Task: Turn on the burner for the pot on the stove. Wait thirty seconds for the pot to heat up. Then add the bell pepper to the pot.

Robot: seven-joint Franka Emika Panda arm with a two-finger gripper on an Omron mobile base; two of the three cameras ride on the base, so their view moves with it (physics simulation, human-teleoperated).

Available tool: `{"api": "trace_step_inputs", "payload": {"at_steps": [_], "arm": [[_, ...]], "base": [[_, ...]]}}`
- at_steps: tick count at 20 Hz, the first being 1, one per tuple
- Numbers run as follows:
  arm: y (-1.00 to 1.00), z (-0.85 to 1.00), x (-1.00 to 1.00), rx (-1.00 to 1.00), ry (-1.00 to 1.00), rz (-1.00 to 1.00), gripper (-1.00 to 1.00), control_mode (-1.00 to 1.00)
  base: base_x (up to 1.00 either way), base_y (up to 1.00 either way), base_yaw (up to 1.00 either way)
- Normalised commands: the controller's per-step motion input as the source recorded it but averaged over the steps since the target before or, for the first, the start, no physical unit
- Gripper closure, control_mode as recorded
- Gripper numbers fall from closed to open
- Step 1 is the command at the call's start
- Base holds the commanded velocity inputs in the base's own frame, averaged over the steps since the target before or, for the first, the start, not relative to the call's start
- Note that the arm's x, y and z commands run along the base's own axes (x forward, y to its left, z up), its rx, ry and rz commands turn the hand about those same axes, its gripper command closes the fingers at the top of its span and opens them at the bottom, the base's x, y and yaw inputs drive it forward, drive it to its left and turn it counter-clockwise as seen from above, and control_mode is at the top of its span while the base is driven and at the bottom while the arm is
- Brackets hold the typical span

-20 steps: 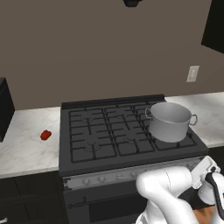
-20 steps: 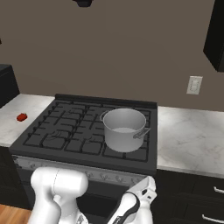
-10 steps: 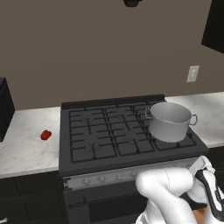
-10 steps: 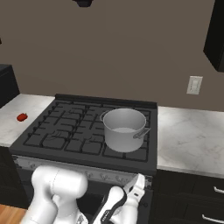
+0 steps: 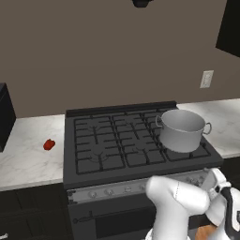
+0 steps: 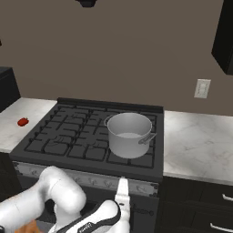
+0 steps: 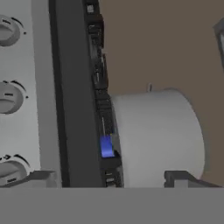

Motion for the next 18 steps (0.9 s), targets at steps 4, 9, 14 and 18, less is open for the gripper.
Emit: {"api": "trace_step_inputs", "payload": {"at_steps": [4,9,14,18], "arm": [[-0.04,0.53,-1.00,-0.27,-0.12,0.39,-1.00,-1.00],[-0.29,0.86,-1.00,-0.22,-0.18,0.34,-1.00,-1.00],[-0.27,1.00,-0.71,-0.11,-0.22,0.23,-1.00,-1.00],[-0.07,1.00,-0.35,-0.07,-0.14,0.12,-1.00,-1.00]], "base": [[0.00,0.00,0.00],[0.00,0.00,0.00],[0.00,0.00,0.00],[0.00,0.00,0.00]]}}
